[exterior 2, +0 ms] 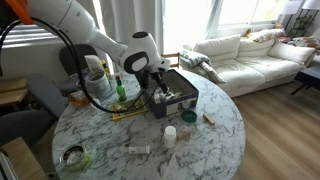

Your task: Put one wooden block on the striped towel and fold it once then put it inside the box.

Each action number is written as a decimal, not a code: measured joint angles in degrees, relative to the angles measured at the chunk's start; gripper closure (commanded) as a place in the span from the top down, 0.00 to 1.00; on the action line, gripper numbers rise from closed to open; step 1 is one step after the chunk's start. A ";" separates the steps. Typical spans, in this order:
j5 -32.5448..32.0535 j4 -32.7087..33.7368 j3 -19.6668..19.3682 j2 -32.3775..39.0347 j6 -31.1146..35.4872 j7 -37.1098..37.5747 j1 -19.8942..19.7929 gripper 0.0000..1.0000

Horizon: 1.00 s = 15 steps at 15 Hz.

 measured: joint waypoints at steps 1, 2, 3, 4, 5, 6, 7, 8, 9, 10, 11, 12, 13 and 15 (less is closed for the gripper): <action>0.00 0.69 -0.08 -0.20 -0.01 0.18 0.12 1.00; -0.03 1.44 -0.33 -0.52 -0.09 0.48 0.37 1.00; -0.14 2.17 -0.66 -1.02 -0.43 0.89 0.69 1.00; -0.43 2.80 -1.14 -1.77 -1.32 1.45 1.14 1.00; -1.02 3.58 -1.83 -2.80 -3.34 2.14 1.73 1.00; -1.99 4.25 -2.59 -4.12 -6.00 2.68 2.36 1.00; -3.16 4.96 -3.23 -5.69 -9.09 3.00 2.94 1.00; -4.37 5.55 -3.62 -7.38 -12.61 3.02 3.28 1.00; -6.10 6.16 -3.93 -9.14 -16.33 3.02 3.57 1.00; -7.76 6.74 -4.06 -10.87 -20.13 3.01 3.75 1.00; -9.12 7.13 -4.05 -12.50 -23.75 2.83 3.80 1.00; -10.19 7.47 -3.99 -13.98 -27.21 2.52 3.83 1.00; -10.74 7.65 -3.89 -15.21 -30.23 1.68 3.83 1.00; -11.05 7.63 -3.60 -17.04 -34.61 -0.31 3.78 1.00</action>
